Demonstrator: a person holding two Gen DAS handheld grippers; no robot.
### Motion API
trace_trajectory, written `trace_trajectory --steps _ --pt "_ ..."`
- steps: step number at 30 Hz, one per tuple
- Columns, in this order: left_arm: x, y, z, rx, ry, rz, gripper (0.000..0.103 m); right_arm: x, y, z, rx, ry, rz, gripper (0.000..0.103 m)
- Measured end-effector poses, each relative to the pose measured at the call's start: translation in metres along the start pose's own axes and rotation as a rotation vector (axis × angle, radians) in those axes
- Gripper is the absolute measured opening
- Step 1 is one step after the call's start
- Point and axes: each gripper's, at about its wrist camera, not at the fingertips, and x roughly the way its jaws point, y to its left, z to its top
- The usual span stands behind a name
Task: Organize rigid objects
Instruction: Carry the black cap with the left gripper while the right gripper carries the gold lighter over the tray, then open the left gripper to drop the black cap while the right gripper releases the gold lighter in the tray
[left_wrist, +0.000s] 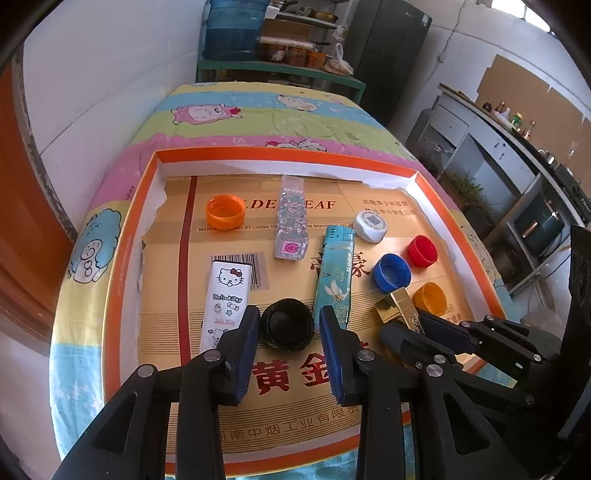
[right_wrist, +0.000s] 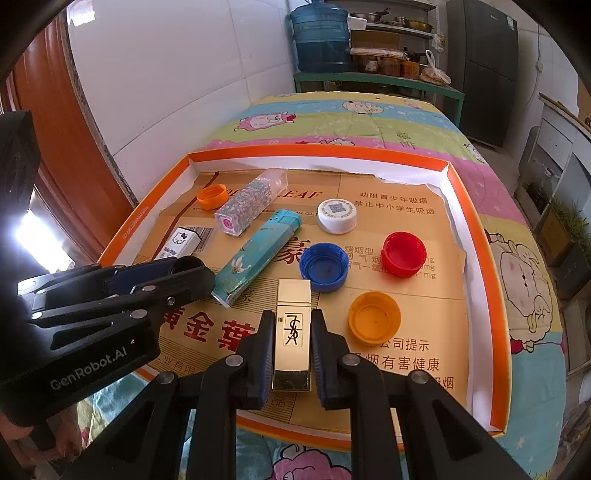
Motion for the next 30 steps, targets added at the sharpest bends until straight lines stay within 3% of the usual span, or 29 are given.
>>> trace_trajectory --steps 6,15,19,30 --pt "-0.001 0.002 -0.001 -0.008 -0.003 -0.022 0.051 -0.002 0.002 -0.001 -0.001 -0.007 -0.015 0.02" --pt "-0.001 0.003 -0.001 -0.012 -0.002 -0.031 0.053 -0.008 0.003 -0.001 -0.003 -0.02 -0.011 0.021" --pt "-0.004 0.001 -0.001 -0.013 -0.012 -0.039 0.057 -0.013 0.002 -0.001 0.006 -0.034 -0.009 0.031" --pt "-0.017 0.002 -0.003 -0.014 -0.034 -0.034 0.058 -0.022 0.0 -0.002 0.022 -0.051 -0.038 0.032"
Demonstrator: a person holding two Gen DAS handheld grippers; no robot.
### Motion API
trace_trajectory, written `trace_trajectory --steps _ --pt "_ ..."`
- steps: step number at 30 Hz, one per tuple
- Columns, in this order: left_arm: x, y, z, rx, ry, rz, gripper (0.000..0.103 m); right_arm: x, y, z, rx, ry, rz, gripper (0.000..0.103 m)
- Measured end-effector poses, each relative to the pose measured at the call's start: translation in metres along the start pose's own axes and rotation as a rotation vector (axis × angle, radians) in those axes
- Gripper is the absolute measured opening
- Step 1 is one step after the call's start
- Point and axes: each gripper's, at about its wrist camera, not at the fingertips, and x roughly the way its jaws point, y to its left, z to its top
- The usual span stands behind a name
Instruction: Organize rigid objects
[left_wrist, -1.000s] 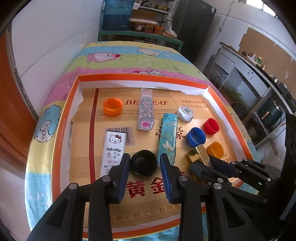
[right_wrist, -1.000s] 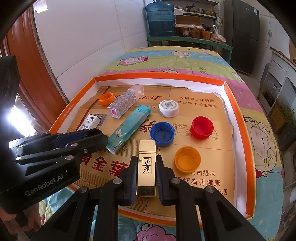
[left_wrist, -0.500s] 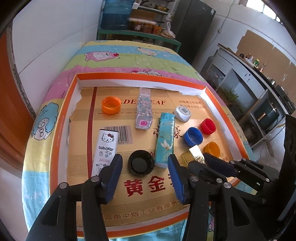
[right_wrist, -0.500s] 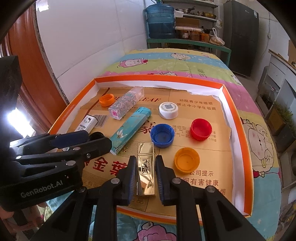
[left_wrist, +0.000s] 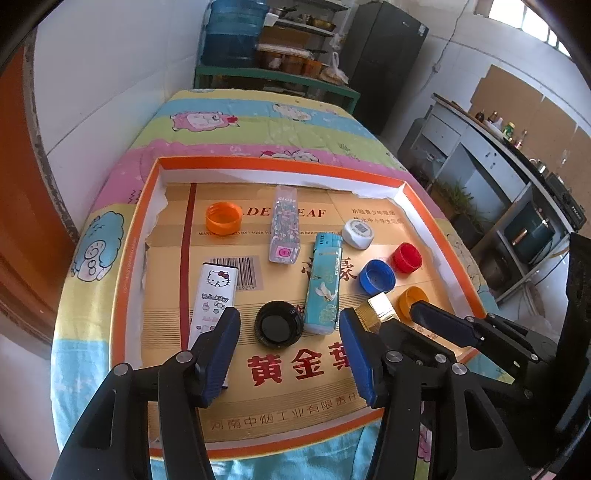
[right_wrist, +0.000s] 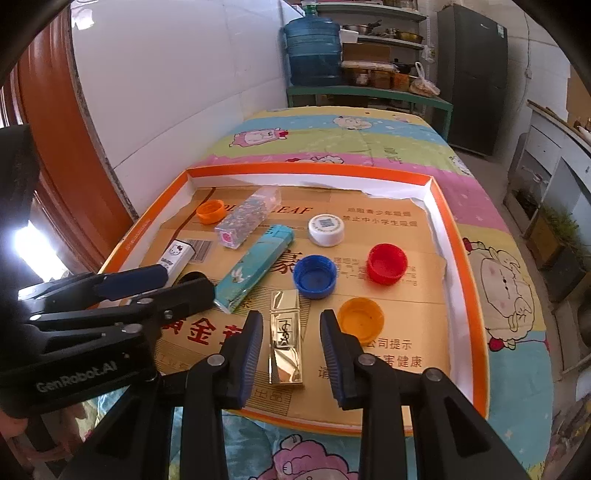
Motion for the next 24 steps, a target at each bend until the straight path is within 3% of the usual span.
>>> trace_trajectory --steps 24 --pt "-0.033 -0.007 -0.009 0.009 -0.042 0.002 0.057 -0.031 0.003 -0.006 0.015 -0.032 -0.026 0.032"
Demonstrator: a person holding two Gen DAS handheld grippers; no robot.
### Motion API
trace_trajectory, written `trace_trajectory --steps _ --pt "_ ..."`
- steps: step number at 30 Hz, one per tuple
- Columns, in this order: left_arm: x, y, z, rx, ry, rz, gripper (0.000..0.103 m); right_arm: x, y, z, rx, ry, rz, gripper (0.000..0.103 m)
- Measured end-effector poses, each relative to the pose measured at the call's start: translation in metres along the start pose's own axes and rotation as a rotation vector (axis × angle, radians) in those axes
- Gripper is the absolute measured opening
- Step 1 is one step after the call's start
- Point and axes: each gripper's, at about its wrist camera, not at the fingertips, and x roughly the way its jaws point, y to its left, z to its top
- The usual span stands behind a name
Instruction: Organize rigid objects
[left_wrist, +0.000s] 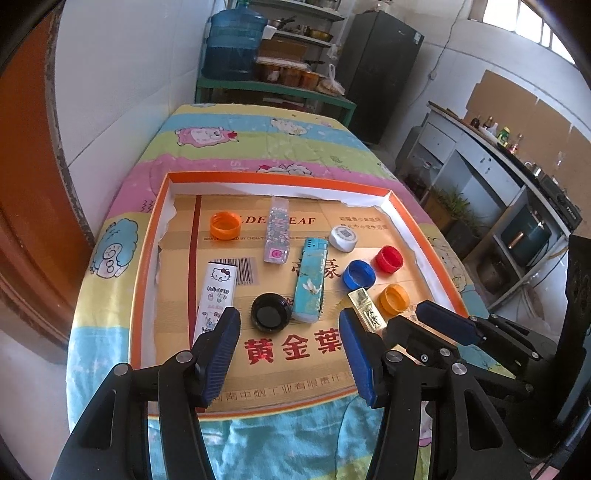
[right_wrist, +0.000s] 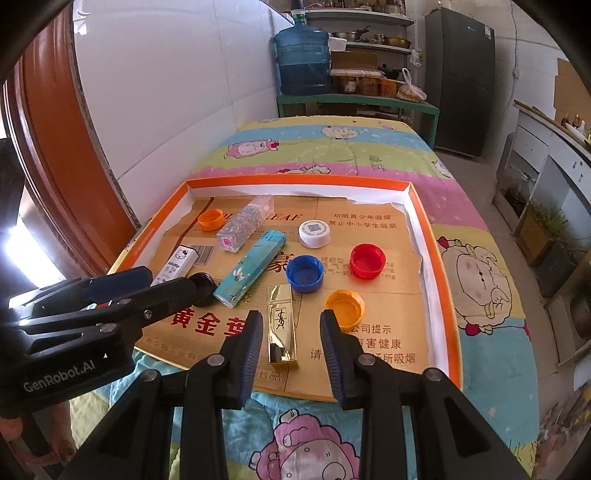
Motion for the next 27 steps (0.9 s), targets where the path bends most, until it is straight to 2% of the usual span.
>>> trace_trajectory --steps 27 --pt "-0.042 -0.007 -0.016 0.019 -0.049 0.028 0.057 -0.036 0.008 -0.01 -0.003 -0.036 -0.014 0.032"
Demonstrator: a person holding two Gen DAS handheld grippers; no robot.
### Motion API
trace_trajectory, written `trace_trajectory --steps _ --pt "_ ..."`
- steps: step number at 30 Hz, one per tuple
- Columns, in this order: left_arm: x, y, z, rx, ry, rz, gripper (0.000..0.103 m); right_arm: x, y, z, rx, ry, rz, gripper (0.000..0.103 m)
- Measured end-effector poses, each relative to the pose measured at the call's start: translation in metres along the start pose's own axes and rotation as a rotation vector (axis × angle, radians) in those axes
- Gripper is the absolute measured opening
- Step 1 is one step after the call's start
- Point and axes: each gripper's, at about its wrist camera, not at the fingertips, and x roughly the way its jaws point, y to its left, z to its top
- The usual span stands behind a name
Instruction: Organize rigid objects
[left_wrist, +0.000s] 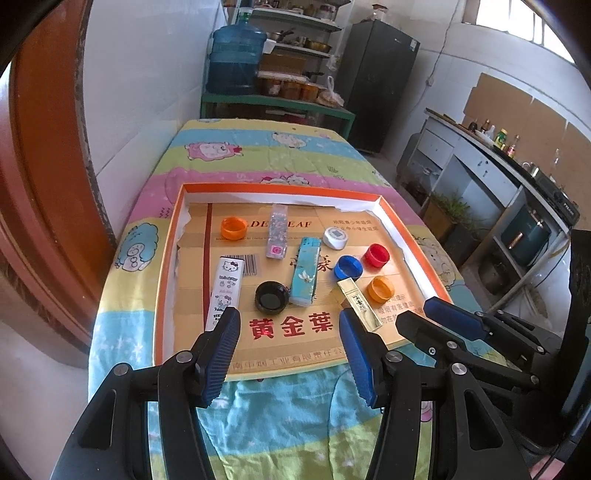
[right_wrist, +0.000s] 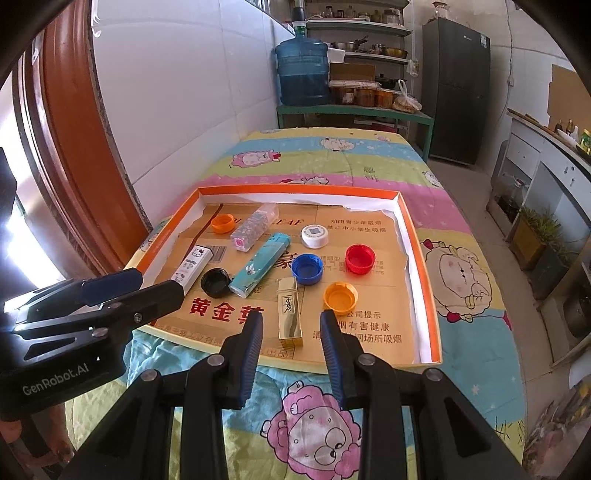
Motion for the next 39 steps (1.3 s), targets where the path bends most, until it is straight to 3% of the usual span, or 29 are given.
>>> trace_trajectory --steps 30,39 --pt "-0.051 -0.011 -0.023 0.005 -0.063 0.036 0.057 -0.047 0.013 -0.016 0.014 -0.059 -0.031 0.032" --pt "-0.078 -0.019 -0.035 -0.006 -0.115 0.118 0.057 -0.065 0.016 -0.024 0.015 -0.09 -0.053 0.032"
